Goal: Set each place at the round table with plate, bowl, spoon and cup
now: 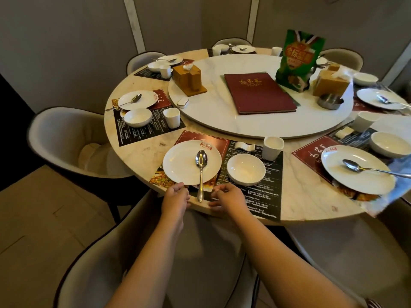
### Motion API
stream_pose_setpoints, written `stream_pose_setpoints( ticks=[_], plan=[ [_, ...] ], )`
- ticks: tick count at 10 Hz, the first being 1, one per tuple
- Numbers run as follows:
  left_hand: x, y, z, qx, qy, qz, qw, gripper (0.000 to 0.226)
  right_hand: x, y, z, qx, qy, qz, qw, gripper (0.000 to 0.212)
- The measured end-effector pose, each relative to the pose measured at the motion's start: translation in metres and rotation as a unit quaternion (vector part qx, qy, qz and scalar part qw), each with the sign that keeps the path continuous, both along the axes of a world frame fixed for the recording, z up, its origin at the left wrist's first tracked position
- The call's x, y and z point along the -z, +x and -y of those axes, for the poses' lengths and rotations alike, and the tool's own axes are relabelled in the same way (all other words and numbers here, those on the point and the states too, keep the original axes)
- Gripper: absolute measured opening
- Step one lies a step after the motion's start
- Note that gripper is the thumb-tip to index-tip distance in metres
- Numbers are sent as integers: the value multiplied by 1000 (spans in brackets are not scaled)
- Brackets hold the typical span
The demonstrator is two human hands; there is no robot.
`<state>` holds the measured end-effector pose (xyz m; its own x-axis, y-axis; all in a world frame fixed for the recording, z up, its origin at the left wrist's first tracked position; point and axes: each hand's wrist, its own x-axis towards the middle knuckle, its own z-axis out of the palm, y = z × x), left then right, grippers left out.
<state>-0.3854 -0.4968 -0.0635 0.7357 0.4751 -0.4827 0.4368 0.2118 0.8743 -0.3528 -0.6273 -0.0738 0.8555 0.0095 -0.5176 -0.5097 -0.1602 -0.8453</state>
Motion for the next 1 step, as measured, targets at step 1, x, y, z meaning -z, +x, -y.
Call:
stream_pose_setpoints(
  ticks=[1],
  plan=[
    [-7,-16,17,5,6,7,1000,33,-6,-18,23,-4,-3,15,1000,7]
  ],
)
